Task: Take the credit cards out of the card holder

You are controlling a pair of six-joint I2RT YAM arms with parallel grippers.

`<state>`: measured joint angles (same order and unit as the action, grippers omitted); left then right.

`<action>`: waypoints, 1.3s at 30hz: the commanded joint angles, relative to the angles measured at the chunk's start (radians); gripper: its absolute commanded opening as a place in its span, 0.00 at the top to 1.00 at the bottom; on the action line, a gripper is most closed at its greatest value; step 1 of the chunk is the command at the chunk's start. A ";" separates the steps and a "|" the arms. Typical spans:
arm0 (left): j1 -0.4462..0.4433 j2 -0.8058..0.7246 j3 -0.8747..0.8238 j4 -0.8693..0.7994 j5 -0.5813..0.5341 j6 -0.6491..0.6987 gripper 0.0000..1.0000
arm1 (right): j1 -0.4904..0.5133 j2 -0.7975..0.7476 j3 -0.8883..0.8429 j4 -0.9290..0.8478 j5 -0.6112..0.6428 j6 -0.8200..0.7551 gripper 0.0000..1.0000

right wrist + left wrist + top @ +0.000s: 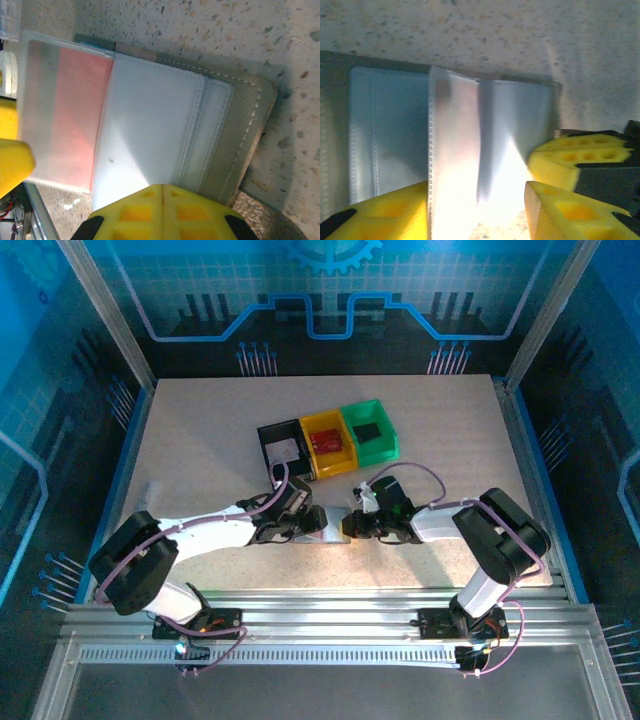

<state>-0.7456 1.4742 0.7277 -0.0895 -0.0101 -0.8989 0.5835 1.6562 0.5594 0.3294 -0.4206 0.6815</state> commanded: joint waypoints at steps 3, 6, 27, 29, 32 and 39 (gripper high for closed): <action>-0.010 -0.029 0.043 0.045 0.065 -0.038 0.52 | 0.024 0.027 -0.026 -0.030 0.009 0.011 1.00; -0.011 -0.023 0.045 0.051 0.076 -0.047 0.52 | 0.024 0.024 -0.026 -0.031 0.006 0.011 1.00; -0.010 -0.017 0.049 0.051 0.069 -0.035 0.51 | -0.012 -0.205 -0.034 -0.201 0.064 -0.029 1.00; 0.015 -0.037 0.021 0.054 0.081 -0.035 0.51 | -0.013 -0.207 -0.032 -0.204 0.060 -0.031 1.00; 0.037 -0.049 -0.001 0.049 0.090 -0.024 0.51 | -0.013 -0.207 -0.027 -0.206 0.056 -0.030 1.00; 0.042 0.007 -0.027 0.154 0.145 -0.050 0.51 | -0.010 -0.166 -0.004 -0.171 0.029 -0.011 1.00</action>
<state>-0.7059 1.4532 0.7132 0.0032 0.0937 -0.9436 0.5797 1.4662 0.5301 0.1551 -0.3752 0.6693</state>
